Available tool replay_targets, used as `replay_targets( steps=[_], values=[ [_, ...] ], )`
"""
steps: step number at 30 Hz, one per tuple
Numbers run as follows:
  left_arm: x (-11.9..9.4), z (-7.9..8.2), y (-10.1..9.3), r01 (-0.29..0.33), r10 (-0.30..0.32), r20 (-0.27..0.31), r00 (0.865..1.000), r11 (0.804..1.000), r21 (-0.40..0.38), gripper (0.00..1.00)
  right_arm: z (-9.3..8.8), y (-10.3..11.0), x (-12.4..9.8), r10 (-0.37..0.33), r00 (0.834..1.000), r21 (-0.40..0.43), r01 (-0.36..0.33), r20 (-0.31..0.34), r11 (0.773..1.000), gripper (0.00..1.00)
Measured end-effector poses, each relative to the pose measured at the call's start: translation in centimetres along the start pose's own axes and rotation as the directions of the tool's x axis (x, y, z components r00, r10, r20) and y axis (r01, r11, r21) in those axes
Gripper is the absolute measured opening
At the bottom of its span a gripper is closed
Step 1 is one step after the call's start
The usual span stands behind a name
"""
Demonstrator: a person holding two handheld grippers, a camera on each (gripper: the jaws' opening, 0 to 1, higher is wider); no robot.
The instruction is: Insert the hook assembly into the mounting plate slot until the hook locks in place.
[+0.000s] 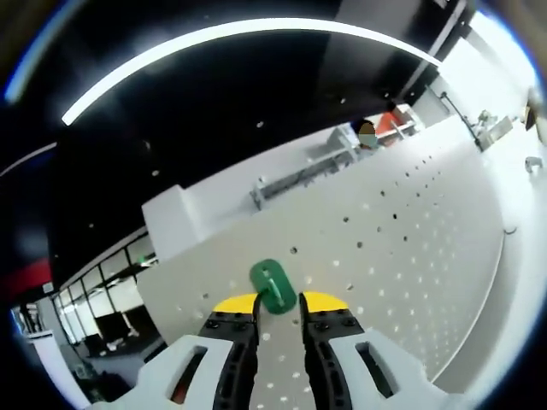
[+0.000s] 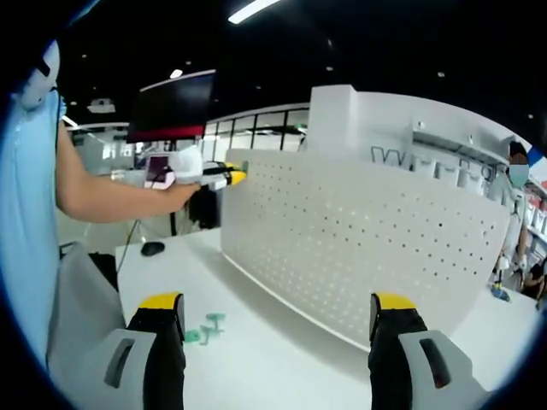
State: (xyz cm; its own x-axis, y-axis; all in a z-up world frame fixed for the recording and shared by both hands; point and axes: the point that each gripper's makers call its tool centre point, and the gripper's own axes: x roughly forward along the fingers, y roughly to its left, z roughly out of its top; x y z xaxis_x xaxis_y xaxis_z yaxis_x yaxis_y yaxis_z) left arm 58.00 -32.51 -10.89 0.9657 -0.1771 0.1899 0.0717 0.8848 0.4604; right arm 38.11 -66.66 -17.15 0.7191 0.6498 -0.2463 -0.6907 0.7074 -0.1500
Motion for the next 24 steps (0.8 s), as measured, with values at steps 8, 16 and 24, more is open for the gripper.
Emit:
replay_targets(
  steps=[8, 16, 24],
  values=[
    [-0.7, 0.1, 0.0, 0.006, -0.006, 0.0, 1.0, 1.0, -0.011, 0.25, 0.1, 0.2, 0.2, 0.006, 1.0, -0.005, -0.006, 0.001, 1.0, 0.91],
    [-1.8, 0.0, -0.3, 0.016, -0.016, 0.0, 1.0, 1.0, -0.02, 0.31, 0.1, 0.4, 0.5, 0.017, 1.0, -0.004, -0.017, 0.01, 1.0, 0.91],
    [-2.8, 0.1, -0.4, 0.017, -0.017, 0.001, 1.0, 0.999, -0.035, 0.37, 0.3, 0.6, 0.6, 0.023, 1.0, -0.006, -0.023, 0.018, 1.0, 0.91]
  ],
)
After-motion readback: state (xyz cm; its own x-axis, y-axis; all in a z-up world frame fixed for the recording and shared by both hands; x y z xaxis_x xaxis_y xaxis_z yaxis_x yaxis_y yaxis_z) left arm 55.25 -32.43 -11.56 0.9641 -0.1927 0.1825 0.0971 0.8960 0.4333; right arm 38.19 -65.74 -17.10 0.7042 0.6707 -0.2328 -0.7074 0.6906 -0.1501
